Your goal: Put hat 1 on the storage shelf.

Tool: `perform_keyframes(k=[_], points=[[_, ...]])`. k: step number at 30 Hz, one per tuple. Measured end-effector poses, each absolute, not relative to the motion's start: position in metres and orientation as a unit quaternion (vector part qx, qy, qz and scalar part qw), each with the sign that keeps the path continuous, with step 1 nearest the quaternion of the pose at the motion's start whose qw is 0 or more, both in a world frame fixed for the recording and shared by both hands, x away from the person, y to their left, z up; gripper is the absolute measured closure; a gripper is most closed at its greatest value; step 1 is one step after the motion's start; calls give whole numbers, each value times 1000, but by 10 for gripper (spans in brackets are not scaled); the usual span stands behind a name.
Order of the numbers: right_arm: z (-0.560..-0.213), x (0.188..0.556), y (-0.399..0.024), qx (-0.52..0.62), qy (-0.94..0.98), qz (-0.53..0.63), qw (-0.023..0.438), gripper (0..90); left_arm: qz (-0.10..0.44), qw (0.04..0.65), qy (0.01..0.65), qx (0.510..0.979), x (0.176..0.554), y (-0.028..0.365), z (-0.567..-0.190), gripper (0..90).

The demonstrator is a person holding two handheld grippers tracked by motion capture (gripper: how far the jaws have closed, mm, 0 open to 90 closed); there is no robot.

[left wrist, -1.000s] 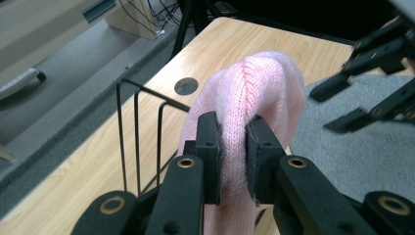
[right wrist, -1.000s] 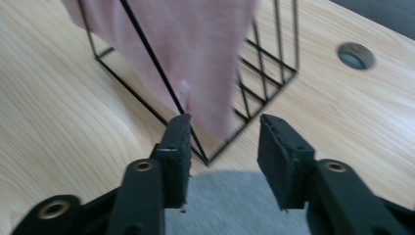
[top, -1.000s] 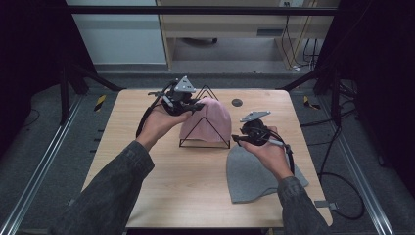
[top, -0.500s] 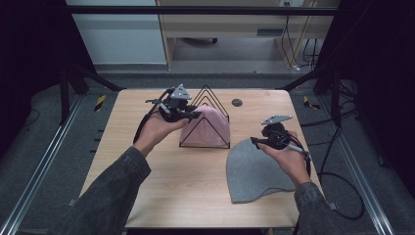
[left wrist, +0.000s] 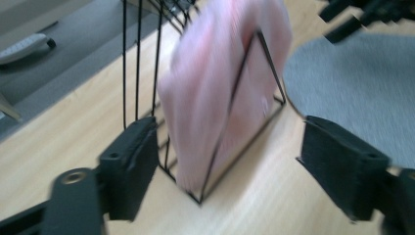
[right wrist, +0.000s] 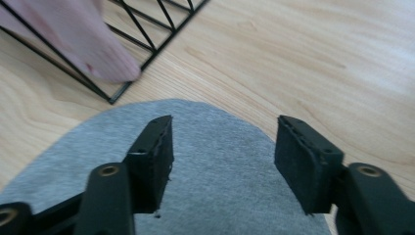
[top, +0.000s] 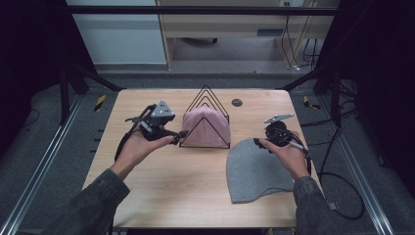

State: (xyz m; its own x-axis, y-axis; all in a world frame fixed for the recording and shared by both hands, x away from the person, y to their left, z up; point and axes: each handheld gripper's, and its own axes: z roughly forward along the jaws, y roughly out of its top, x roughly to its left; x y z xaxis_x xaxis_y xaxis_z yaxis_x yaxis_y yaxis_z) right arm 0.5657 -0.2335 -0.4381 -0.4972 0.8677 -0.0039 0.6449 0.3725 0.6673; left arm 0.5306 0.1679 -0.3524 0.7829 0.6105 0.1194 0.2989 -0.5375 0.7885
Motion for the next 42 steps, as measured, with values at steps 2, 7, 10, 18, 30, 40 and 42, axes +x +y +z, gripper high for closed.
perform_keyframes(k=[2, 7, 10, 18, 30, 40, 42], points=[[-446, 573, -234, 472, 810, 299, 176, 436, 191, 396, 272, 856, 521, 176, -363, 161], [-462, 588, -238, 489, 806, 287, 167, 456, 183, 367, 287, 866, 503, 193, -398, 126], [-470, 594, -240, 495, 805, 282, 164, 448, 181, 352, 291, 871, 493, 200, -417, 124], [-483, 601, -240, 501, 808, 268, 156, 422, 190, 340, 293, 873, 469, 223, -441, 126], [-482, 587, -236, 484, 821, 272, 131, 822, 191, 333, 351, 854, 460, 259, -455, 147], [-460, 554, -231, 452, 822, 319, 139, 845, 187, 339, 354, 851, 466, 264, -459, 89], [-445, 541, -227, 432, 824, 333, 151, 845, 187, 337, 358, 851, 467, 266, -460, 89]])
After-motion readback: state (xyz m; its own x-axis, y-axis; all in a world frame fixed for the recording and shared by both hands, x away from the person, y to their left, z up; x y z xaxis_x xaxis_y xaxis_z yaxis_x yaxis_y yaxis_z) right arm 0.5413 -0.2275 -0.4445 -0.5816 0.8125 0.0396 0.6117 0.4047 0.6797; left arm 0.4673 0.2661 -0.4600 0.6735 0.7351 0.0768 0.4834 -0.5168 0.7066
